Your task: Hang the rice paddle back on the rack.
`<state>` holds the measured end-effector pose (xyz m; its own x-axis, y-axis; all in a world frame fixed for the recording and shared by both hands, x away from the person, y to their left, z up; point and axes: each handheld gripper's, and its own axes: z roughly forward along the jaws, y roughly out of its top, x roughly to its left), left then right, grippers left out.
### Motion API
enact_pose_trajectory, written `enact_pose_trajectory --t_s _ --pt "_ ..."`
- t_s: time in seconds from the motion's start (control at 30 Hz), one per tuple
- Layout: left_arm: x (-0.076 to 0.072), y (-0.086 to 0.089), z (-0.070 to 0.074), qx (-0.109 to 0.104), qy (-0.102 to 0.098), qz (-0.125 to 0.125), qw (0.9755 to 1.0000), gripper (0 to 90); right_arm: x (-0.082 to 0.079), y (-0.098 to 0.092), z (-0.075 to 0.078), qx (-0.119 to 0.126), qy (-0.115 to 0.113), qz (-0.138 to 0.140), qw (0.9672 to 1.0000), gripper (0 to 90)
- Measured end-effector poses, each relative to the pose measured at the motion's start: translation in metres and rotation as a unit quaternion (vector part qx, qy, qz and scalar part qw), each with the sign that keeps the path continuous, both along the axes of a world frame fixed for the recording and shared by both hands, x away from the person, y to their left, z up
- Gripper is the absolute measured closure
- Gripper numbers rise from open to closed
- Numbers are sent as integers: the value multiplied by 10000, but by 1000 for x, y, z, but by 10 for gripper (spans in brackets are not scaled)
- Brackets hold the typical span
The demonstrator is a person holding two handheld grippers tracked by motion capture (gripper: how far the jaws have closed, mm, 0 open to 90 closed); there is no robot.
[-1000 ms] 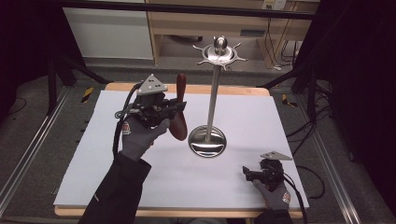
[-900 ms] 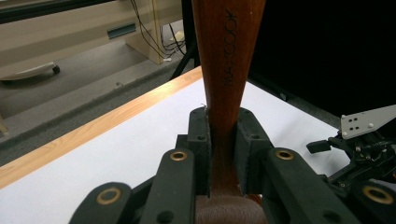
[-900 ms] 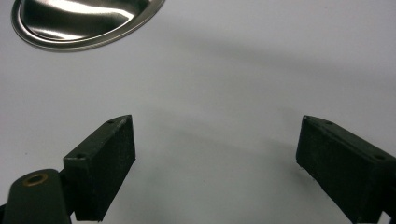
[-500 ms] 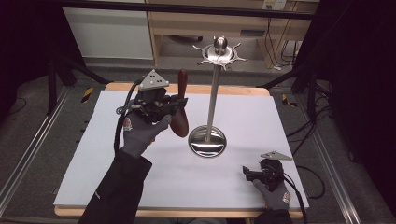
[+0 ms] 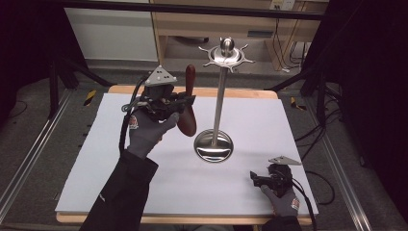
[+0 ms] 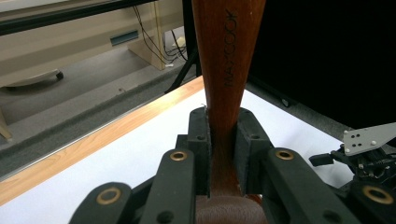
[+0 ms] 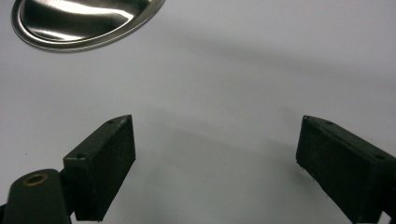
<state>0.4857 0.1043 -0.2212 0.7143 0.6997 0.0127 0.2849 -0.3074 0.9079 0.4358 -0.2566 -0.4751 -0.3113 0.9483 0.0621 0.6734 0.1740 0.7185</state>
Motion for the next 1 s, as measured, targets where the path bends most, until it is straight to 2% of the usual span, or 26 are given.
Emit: enact_pose_trajectory --t_s 0.07,0.5,1.0 --pt "1 0 0 81 -6 -6 10000 778 0 0 0 4 5 0 10000 121" --pt "7 -7 7 25 -24 5 10000 777 0 0 0 12 -2 4 10000 121" --pt "10 -15 12 102 -42 10 9999 778 0 -1 1 27 -2 14 10000 121"
